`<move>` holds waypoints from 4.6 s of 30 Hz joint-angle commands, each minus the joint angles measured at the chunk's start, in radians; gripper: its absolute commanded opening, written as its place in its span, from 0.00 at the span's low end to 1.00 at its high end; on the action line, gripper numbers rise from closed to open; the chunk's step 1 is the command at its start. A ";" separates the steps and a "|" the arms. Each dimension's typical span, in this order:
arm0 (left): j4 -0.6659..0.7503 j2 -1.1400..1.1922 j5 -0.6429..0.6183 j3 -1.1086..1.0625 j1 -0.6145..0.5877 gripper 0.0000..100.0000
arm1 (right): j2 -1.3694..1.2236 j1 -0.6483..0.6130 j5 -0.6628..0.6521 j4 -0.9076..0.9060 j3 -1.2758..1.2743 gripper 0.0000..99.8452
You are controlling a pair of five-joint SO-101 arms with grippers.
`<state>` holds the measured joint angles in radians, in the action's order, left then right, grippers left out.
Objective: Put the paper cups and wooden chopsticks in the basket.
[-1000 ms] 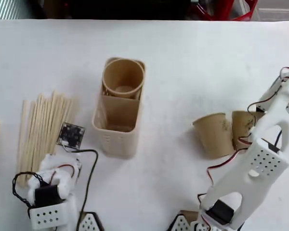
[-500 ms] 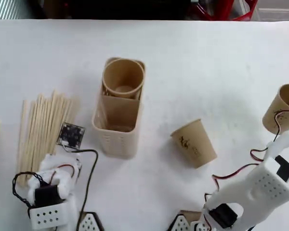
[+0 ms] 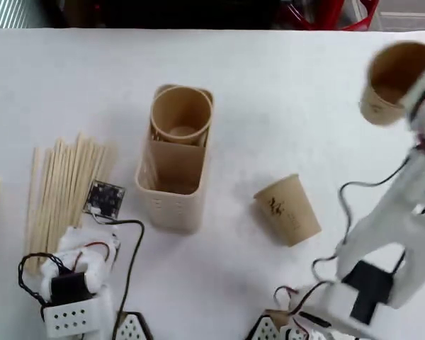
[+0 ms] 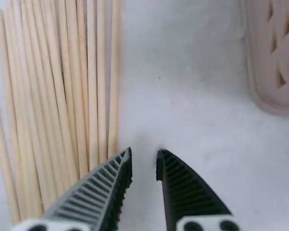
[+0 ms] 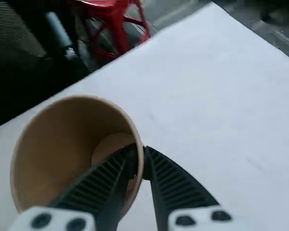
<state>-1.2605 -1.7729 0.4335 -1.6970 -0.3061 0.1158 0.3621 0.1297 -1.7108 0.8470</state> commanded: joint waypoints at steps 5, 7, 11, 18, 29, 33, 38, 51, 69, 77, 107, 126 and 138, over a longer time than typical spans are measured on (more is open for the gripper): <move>-0.005 -0.007 0.006 0.002 -0.005 0.10 | 0.177 -0.481 0.135 0.110 0.032 0.02; -0.005 -0.007 0.006 0.002 -0.005 0.10 | 0.177 -0.595 0.144 0.134 0.031 0.02; -0.005 -0.007 0.006 0.002 -0.005 0.10 | 0.170 -0.746 0.140 0.145 0.008 0.02; -0.005 -0.007 0.006 0.002 -0.005 0.10 | 0.068 -0.806 0.072 0.220 -0.198 0.02; -0.005 -0.007 0.006 0.002 -0.005 0.10 | 0.031 -0.800 0.064 0.358 -0.419 0.02; -0.005 -0.007 0.006 0.002 -0.005 0.10 | 0.039 -0.800 0.055 0.383 -0.488 0.02; -0.005 -0.007 0.006 0.002 -0.005 0.10 | 0.039 -0.799 0.055 0.361 -0.493 0.13; -0.005 -0.007 0.006 0.002 -0.005 0.10 | 0.242 -0.774 -0.130 0.134 -0.491 0.25; -0.005 -0.007 0.006 0.002 -0.005 0.10 | 0.263 -0.430 -0.396 0.275 -1.108 0.25; -0.005 -0.007 0.006 0.002 -0.005 0.10 | 0.097 -0.456 -0.250 0.343 -1.108 0.25; -0.005 -0.007 0.006 0.002 -0.005 0.10 | -0.139 -0.340 -0.428 0.343 -1.059 0.02; -0.005 -0.007 0.006 0.002 -0.005 0.10 | 0.656 -0.357 -0.249 0.346 -1.005 0.02; -0.005 -0.007 0.006 0.002 -0.005 0.10 | 0.866 -0.725 -0.084 0.875 -1.013 0.02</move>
<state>-1.2605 -1.7729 0.4335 -1.6970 -0.3061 0.9674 -0.2869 0.0330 -0.9743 -0.2041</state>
